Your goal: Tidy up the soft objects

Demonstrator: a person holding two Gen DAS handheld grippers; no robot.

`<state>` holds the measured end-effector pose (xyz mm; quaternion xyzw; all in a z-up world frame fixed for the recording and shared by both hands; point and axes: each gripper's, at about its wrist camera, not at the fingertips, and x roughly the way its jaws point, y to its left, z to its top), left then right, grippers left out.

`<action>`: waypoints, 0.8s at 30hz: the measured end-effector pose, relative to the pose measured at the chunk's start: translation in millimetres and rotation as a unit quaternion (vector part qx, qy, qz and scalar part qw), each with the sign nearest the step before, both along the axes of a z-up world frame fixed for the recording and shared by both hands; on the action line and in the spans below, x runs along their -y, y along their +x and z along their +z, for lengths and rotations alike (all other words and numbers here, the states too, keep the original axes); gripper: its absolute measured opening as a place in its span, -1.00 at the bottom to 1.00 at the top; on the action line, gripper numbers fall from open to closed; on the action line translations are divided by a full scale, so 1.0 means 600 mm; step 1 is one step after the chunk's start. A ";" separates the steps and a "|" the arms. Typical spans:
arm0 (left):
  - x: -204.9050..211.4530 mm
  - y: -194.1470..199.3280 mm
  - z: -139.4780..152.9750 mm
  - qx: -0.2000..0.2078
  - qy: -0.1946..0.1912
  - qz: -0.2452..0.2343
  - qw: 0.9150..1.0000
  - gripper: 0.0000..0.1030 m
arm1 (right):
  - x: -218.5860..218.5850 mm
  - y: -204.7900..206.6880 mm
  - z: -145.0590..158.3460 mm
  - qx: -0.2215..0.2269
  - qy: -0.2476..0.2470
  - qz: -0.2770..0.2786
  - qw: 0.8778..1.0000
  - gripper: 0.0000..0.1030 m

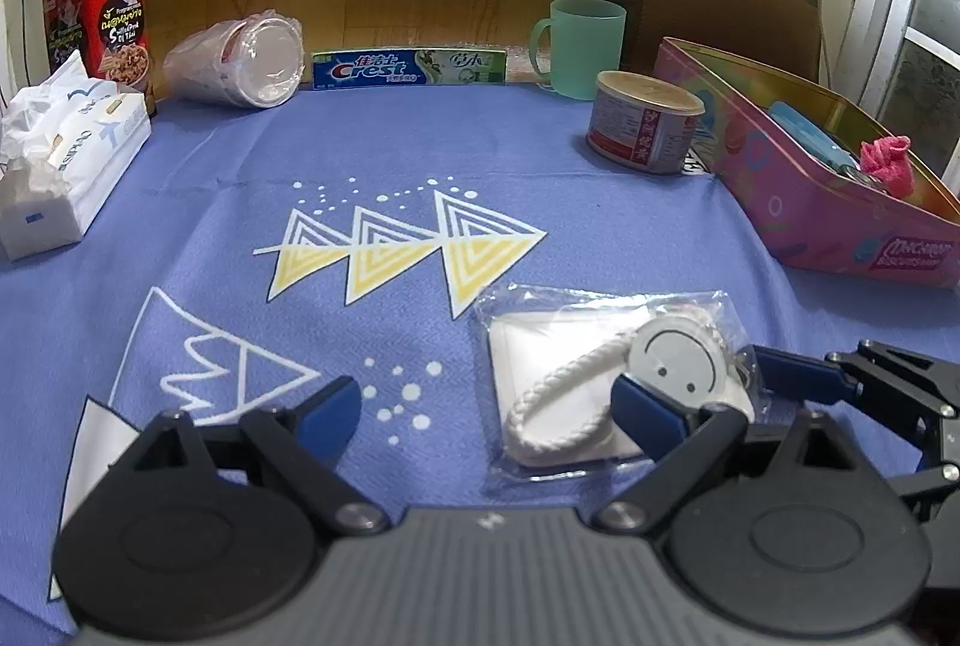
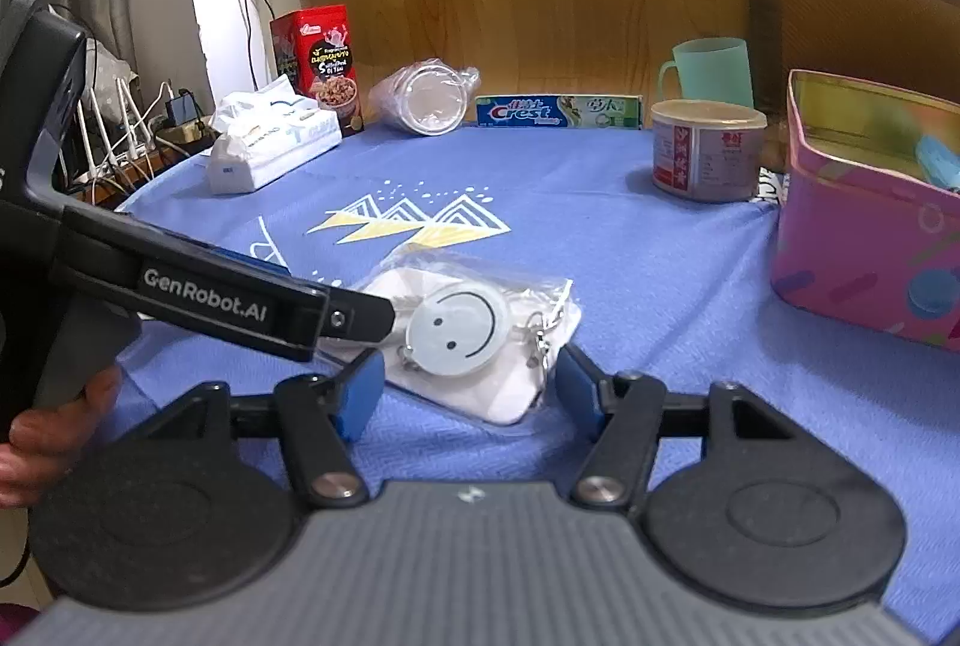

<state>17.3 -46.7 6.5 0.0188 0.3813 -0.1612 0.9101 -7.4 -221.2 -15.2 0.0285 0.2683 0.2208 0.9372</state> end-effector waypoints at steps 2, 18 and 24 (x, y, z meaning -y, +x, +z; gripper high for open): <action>-0.001 0.000 -0.001 0.001 0.000 -0.001 1.000 0.85 | -0.002 0.000 0.000 0.001 -0.003 0.001 1.000 0.30; -0.008 -0.003 -0.006 0.012 -0.005 -0.012 1.000 0.90 | -0.010 0.000 -0.001 0.009 -0.033 0.007 0.999 0.37; -0.009 -0.004 -0.007 0.015 -0.006 -0.015 1.000 0.92 | -0.016 0.000 -0.002 0.011 -0.045 0.009 0.999 0.40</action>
